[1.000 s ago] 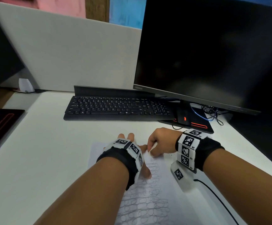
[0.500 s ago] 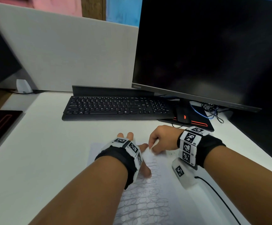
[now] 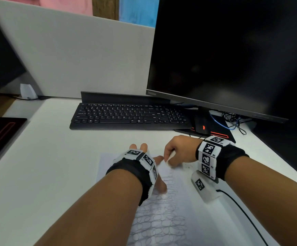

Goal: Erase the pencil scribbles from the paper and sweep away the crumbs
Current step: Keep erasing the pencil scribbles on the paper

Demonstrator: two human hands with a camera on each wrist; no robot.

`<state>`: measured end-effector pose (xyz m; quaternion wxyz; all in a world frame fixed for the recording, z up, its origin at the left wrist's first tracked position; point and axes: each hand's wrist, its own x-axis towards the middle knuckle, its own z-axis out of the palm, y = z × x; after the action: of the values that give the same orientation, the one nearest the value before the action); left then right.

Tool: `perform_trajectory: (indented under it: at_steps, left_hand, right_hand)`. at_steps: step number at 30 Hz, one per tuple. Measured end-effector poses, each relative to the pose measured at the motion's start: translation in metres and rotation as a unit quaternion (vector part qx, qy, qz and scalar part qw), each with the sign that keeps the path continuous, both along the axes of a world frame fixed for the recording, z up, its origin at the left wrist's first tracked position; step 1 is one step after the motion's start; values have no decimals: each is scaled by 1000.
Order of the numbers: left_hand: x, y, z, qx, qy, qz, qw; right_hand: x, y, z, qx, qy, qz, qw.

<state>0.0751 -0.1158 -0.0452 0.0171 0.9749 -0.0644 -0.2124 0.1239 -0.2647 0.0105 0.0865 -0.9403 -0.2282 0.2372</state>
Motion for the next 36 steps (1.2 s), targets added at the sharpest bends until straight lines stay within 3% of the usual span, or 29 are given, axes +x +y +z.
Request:
perform_trajectory:
  at_steps: [3,7,10,14,18,21,25,29,33,36]
  left_hand:
    - [0,0,1,-8,-3,4,1000]
    - [0,1,0,-4,1,1,1000]
    - [0,0,2,-3,2,4,1000]
    - [0,-1,3,4,-1,2,1000]
    - [-1,0,5,-2,10,10,1000]
    - [0,0,6,-8,15,11,1000]
    - [-1,1,6,-8,13,13,1000]
    - [-1,0,5,-12,12,15,1000]
    - [-1,1,5,-6,12,8,1000]
    - [-1,1,5,-15,9,9,1000]
  right_hand:
    - [-4,1,-1,-18,49,24,998]
    - [1,-4,0,2,-5,-6,1000]
    - [-3,-1,1,-18,59,13,998]
    - [-1,-4,0,-2,-2,-7,1000]
    - [-4,-3,0,-20,68,8,997]
    - [0,-6,-2,-4,5,-11,1000]
    - [-3,-3,0,-27,64,4,998]
    - [-1,-6,0,-2,-11,-18,1000]
    - [-6,-5,-1,-26,49,4,998]
    - [-3,-7,0,-9,-11,-17,1000]
